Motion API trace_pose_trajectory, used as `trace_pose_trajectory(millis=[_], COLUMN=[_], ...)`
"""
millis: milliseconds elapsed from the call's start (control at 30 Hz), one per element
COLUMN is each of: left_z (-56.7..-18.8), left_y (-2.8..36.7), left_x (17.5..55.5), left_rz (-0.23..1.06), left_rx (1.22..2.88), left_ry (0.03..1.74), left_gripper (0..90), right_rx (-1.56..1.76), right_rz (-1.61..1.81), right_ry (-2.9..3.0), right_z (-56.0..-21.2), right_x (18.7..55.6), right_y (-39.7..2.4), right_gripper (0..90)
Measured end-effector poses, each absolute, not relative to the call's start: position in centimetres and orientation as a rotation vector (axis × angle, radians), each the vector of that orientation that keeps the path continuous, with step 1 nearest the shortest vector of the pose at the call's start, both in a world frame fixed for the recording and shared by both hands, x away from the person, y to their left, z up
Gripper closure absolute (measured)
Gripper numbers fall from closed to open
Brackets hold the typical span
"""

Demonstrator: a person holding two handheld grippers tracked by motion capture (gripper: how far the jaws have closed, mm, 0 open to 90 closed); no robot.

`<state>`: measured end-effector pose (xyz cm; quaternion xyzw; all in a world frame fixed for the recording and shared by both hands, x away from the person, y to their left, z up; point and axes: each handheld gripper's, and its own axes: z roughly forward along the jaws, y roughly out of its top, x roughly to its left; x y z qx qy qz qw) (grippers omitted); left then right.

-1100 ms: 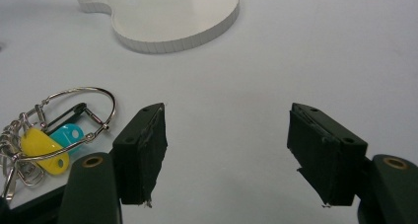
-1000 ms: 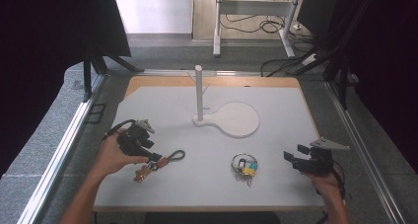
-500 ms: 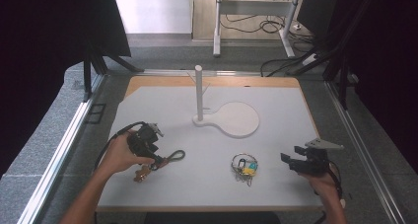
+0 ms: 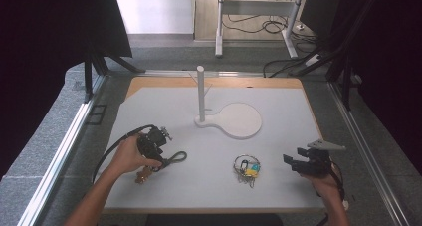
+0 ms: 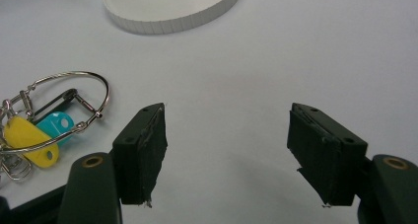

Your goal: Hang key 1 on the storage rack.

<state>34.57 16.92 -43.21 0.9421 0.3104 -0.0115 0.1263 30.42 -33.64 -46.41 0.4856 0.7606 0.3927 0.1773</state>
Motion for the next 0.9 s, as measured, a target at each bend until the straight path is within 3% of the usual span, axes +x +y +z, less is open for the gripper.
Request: trace_pose_trajectory(millis=[433, 900], left_z=[-44.8, -45.6], left_y=[16.6, 15.9], left_x=[35.1, 34.4], left_rz=[-0.053, -0.002], left_rx=[2.811, 2.874], left_ry=[0.876, 0.850], left_gripper=[46.8, 61.8], right_rx=[1.369, 1.357], right_rz=[1.109, 1.115], right_ry=[2.165, 2.167], right_z=[-46.6, -46.5], right_x=[30.5, 30.4], right_y=[-33.5, -33.4], right_gripper=[30.9, 29.6])
